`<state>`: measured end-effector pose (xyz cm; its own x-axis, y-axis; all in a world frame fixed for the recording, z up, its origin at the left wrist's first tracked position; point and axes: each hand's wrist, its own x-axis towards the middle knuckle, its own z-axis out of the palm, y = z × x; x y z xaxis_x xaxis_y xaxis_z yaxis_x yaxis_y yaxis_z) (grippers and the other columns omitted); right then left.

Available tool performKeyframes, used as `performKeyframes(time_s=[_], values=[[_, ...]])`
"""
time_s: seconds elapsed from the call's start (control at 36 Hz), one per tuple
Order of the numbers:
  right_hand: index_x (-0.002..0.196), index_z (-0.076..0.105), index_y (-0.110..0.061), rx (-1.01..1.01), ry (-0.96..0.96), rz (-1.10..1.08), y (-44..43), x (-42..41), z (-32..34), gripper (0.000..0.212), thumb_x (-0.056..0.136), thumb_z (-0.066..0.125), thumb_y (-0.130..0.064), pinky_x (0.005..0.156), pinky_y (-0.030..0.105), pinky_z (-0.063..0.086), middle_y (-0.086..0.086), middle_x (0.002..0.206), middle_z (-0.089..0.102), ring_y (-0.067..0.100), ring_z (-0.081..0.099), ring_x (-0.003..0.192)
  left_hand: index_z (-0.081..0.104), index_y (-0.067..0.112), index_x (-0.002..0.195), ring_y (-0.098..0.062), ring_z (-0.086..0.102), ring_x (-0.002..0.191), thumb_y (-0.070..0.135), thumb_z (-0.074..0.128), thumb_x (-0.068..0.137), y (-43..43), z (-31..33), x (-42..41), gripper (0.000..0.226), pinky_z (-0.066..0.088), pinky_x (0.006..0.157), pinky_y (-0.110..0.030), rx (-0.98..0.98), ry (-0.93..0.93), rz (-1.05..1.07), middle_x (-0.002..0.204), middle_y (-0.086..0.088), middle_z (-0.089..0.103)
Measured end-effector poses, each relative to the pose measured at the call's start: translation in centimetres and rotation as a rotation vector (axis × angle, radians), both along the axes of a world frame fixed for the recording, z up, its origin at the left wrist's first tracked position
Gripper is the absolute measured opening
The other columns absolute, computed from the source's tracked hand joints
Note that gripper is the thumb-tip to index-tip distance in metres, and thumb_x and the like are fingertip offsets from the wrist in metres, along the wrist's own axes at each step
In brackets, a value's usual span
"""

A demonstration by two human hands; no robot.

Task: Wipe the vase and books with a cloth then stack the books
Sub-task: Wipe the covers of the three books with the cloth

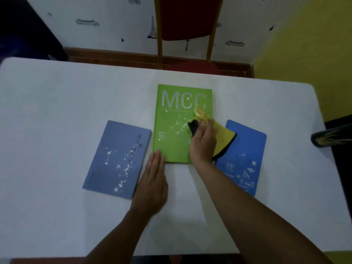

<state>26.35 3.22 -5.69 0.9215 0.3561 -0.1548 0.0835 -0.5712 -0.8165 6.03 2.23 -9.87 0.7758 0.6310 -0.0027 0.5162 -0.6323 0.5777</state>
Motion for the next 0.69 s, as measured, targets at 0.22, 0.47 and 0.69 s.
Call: performKeyframes(time_s=[0.22, 0.47, 0.69], values=[[0.164, 0.013, -0.028, -0.411, -0.430, 0.681, 3.4, -0.4, -1.8, 0.059, 0.109, 0.014, -0.050, 0.129, 0.049, -0.004, -0.006, 0.173, 0.004, 0.024, -0.007, 0.160, 0.027, -0.012, 0.156, -0.042, 0.012, 0.159, 0.017, 0.042, 0.100, -0.2, -0.6, -0.1, 0.064, 0.013, 0.130, -0.046, 0.131, 0.088, -0.005, 0.167, -0.031, 0.019], [0.162, 0.026, -0.025, -0.325, -0.533, 0.961, -3.5, 1.9, -2.3, 0.060, 0.108, 0.038, -0.048, 0.130, 0.045, 0.005, -0.003, 0.172, 0.014, 0.019, 0.004, 0.160, 0.035, -0.013, 0.152, -0.046, 0.023, 0.155, 0.017, 0.043, 0.098, -0.2, -0.5, 0.1, 0.062, 0.025, 0.124, -0.052, 0.187, 0.170, -0.023, 0.164, -0.033, 0.026], [0.162, 0.027, -0.022, -0.211, -0.158, 0.495, 6.0, 8.0, -0.4, 0.049, 0.113, 0.032, -0.029, 0.129, 0.049, 0.012, 0.007, 0.170, 0.020, 0.031, 0.007, 0.159, 0.032, -0.009, 0.155, -0.041, 0.016, 0.158, 0.020, 0.045, 0.097, -0.1, -0.5, 0.0, 0.066, 0.019, 0.126, -0.047, 0.191, 0.190, -0.025, 0.166, -0.029, 0.022]])
